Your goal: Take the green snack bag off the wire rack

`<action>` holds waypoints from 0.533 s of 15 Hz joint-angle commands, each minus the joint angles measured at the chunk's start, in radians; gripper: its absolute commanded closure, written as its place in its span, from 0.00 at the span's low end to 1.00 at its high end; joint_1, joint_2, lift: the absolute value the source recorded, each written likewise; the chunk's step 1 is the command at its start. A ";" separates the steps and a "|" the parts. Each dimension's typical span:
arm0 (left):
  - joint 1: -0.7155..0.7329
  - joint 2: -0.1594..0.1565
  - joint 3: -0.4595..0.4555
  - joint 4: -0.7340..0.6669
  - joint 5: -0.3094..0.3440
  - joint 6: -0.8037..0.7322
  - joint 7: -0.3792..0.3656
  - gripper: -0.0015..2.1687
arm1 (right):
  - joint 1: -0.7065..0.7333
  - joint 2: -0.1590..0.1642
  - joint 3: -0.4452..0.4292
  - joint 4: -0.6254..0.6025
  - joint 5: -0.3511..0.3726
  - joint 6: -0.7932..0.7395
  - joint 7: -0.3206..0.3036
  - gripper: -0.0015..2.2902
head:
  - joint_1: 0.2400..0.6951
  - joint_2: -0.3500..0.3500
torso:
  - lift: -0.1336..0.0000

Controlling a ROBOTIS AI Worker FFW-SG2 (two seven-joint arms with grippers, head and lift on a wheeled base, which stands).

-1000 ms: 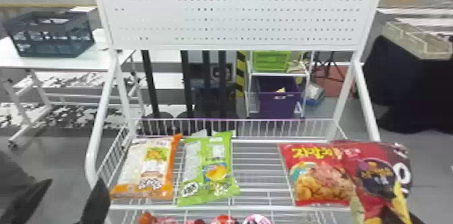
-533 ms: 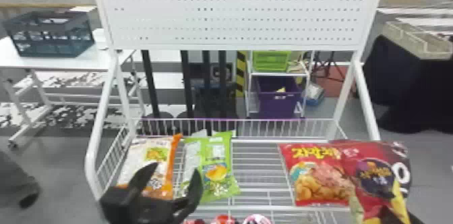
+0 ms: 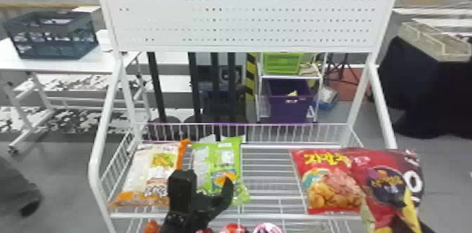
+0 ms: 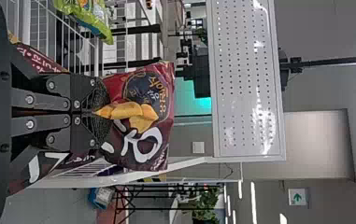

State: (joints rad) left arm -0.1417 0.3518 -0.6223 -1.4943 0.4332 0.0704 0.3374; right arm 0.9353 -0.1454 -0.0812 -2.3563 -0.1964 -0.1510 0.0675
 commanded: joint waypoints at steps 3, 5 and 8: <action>-0.035 -0.007 -0.002 0.062 0.025 0.006 -0.014 0.04 | -0.010 0.000 0.008 0.009 0.000 0.000 0.000 0.98 | 0.57 0.50 | 1.00; -0.038 -0.008 -0.004 0.069 0.027 0.033 -0.018 0.10 | -0.010 0.000 0.008 0.009 0.000 0.000 0.000 0.98 | 0.57 0.50 | 1.00; -0.033 -0.005 -0.002 0.057 0.029 0.058 -0.006 0.58 | -0.001 0.000 0.009 0.000 0.003 0.000 0.000 0.98 | 0.57 0.50 | 1.00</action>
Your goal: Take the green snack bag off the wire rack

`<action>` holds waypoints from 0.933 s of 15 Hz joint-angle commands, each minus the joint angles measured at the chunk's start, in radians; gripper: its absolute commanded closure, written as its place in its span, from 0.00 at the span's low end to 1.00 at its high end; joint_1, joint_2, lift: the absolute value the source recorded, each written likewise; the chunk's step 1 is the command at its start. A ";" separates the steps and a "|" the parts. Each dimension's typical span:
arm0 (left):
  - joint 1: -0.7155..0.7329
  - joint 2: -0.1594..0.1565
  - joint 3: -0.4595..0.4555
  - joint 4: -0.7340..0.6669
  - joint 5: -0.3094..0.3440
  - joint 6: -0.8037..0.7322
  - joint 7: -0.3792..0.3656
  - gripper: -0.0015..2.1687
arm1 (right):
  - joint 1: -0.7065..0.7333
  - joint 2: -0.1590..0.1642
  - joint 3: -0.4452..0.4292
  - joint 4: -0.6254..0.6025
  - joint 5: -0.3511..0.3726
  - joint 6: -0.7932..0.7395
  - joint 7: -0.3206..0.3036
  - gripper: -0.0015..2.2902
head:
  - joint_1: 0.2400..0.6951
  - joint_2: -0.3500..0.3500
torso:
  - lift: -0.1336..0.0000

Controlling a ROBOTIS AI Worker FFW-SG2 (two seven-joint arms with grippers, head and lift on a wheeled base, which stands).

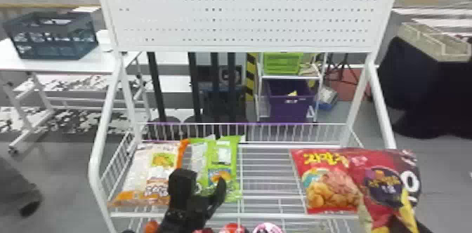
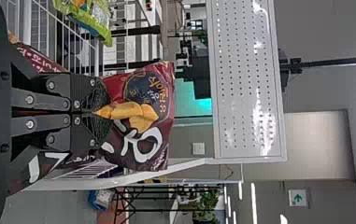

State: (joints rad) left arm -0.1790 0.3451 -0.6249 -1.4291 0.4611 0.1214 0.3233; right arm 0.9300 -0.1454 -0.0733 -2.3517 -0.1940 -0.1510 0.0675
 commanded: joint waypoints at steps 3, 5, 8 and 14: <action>0.019 0.008 0.002 -0.036 0.001 0.019 0.011 0.87 | 0.009 0.001 0.001 -0.011 0.001 -0.003 0.000 0.98 | 0.57 0.50 | 1.00; 0.046 0.014 0.011 -0.083 -0.001 0.019 0.006 0.87 | 0.010 0.001 0.004 -0.014 0.001 -0.006 0.000 0.98 | 0.57 0.50 | 1.00; 0.110 0.029 0.045 -0.183 -0.012 0.019 -0.001 0.94 | 0.012 0.001 0.009 -0.020 0.002 -0.006 0.000 0.98 | 0.57 0.50 | 1.00; 0.319 0.107 0.194 -0.502 -0.016 0.013 -0.015 0.95 | 0.016 0.001 0.017 -0.031 0.002 -0.012 0.002 0.98 | 0.57 0.50 | 1.00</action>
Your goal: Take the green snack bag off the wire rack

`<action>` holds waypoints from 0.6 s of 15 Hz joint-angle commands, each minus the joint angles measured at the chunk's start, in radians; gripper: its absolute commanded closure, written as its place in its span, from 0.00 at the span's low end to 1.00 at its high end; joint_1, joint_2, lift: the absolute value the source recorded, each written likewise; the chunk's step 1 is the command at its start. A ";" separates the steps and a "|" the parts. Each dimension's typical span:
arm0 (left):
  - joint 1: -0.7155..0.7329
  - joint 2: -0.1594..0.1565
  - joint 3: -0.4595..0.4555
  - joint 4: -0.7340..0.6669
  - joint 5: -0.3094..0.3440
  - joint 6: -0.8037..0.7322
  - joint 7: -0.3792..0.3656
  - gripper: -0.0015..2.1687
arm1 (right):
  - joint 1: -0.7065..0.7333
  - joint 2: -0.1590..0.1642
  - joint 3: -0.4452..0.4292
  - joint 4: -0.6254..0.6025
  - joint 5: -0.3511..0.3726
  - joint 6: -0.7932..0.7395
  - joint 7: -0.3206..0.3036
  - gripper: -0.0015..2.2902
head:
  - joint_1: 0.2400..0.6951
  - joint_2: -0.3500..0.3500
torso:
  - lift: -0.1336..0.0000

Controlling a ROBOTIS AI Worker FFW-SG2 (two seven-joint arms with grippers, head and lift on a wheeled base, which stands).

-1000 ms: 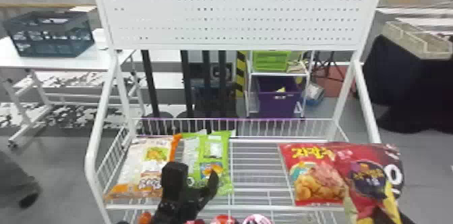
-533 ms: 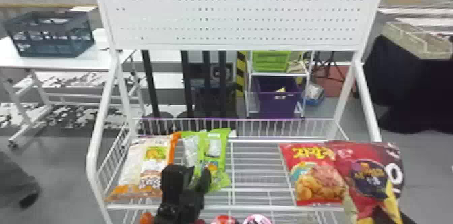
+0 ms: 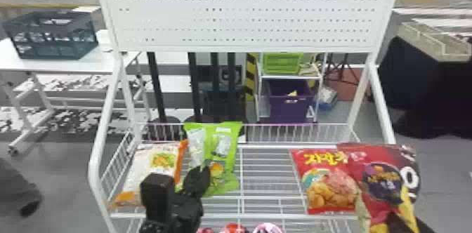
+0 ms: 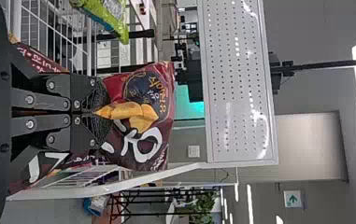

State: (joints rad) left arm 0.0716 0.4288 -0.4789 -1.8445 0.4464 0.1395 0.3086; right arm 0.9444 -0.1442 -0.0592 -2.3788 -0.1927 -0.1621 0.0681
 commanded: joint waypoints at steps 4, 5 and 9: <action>0.350 0.048 0.256 -0.298 -0.045 -0.091 -0.019 0.95 | 0.008 0.000 0.004 -0.003 0.001 -0.013 0.002 0.98 | 0.57 0.50 | 1.00; 0.402 0.047 0.289 -0.322 -0.057 -0.137 -0.023 0.95 | 0.010 0.000 0.004 -0.005 0.001 -0.017 0.002 0.98 | 0.57 0.50 | 1.00; 0.603 -0.002 0.479 -0.400 -0.061 -0.269 -0.085 0.95 | 0.024 0.000 0.005 -0.013 0.006 -0.029 0.004 0.98 | 0.57 0.50 | 1.00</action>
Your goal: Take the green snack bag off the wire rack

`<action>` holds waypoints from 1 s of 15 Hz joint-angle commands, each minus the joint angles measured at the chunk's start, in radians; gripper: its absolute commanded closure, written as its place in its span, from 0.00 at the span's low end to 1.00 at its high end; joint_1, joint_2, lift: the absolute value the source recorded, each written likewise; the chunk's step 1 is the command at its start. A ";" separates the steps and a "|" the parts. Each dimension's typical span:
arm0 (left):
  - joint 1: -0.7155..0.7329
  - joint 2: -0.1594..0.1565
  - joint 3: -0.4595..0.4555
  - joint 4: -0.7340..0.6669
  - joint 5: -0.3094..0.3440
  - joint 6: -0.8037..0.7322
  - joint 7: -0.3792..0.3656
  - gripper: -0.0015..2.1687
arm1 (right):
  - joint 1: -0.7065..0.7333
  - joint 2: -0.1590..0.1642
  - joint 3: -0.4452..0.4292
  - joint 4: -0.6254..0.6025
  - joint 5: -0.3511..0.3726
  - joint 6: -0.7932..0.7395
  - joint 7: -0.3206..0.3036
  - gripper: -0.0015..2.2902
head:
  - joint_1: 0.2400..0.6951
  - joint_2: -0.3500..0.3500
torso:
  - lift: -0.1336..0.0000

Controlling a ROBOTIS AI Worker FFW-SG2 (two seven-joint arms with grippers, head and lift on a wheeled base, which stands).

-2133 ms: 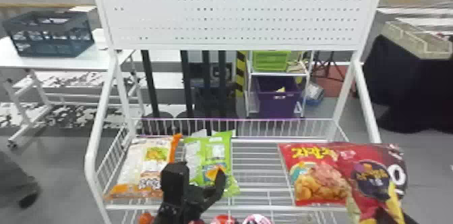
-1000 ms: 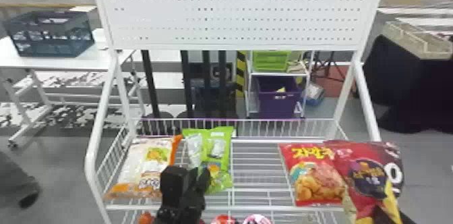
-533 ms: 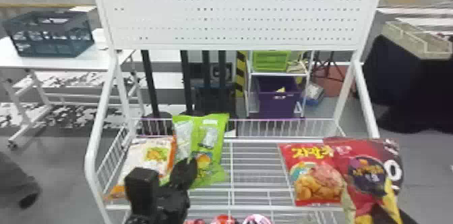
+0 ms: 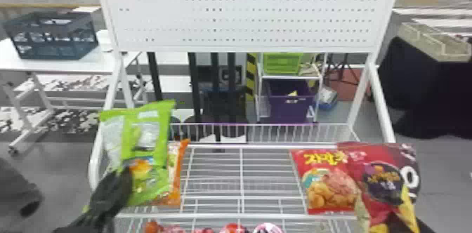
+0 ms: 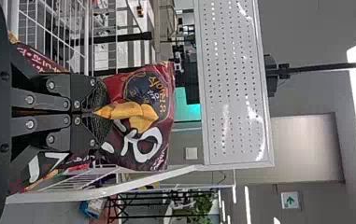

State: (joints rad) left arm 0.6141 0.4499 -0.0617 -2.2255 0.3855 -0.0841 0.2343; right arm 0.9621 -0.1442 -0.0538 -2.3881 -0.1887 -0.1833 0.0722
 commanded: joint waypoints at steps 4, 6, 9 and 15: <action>0.138 -0.073 0.154 -0.026 0.001 -0.094 -0.055 0.95 | 0.014 0.000 0.000 -0.006 0.008 -0.008 0.001 0.98 | 0.57 0.50 | 1.00; 0.151 -0.080 0.157 -0.026 -0.002 -0.094 -0.067 0.95 | 0.014 0.000 0.002 -0.006 0.008 -0.008 0.001 0.98 | 0.57 0.50 | 1.00; 0.157 -0.082 0.151 -0.028 -0.028 -0.091 -0.067 0.95 | 0.015 0.000 0.002 -0.011 0.008 -0.008 0.001 0.98 | 0.57 0.50 | 1.00; 0.157 -0.082 0.146 -0.028 -0.045 -0.091 -0.067 0.95 | 0.020 0.000 0.002 -0.017 0.011 -0.008 0.001 0.98 | 0.57 0.50 | 1.00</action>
State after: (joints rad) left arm 0.7717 0.3682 0.0845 -2.2534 0.3450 -0.1755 0.1672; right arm 0.9808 -0.1442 -0.0533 -2.4040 -0.1796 -0.1911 0.0736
